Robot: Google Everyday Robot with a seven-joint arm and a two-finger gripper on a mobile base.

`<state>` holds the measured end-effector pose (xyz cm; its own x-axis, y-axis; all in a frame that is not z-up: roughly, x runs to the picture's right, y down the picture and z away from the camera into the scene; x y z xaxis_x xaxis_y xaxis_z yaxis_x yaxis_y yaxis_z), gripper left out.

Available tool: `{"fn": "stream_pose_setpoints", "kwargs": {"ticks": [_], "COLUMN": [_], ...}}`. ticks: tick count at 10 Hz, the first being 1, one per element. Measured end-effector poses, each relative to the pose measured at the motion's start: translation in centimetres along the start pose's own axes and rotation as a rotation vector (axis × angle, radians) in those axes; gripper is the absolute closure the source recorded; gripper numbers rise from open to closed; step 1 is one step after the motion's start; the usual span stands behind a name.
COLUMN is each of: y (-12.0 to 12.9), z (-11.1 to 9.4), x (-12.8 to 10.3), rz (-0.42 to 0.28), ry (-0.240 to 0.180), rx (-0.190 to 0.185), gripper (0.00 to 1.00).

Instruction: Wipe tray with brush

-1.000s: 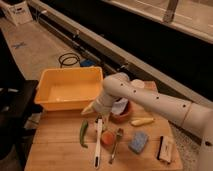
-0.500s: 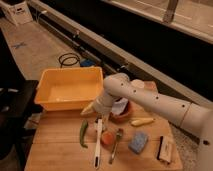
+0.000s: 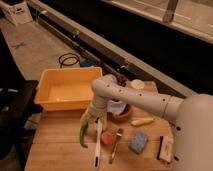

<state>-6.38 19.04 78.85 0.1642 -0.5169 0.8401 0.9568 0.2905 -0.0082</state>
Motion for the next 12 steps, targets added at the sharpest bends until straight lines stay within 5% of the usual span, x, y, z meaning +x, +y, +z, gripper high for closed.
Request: {"fn": "stream_pose_setpoints", "kwargs": {"ticks": [12], "y": [4.6], "z": [2.2], "x": [0.1], "rz": [0.113], "ry": [-0.078], "rx": [-0.051], "gripper": [0.20]}}
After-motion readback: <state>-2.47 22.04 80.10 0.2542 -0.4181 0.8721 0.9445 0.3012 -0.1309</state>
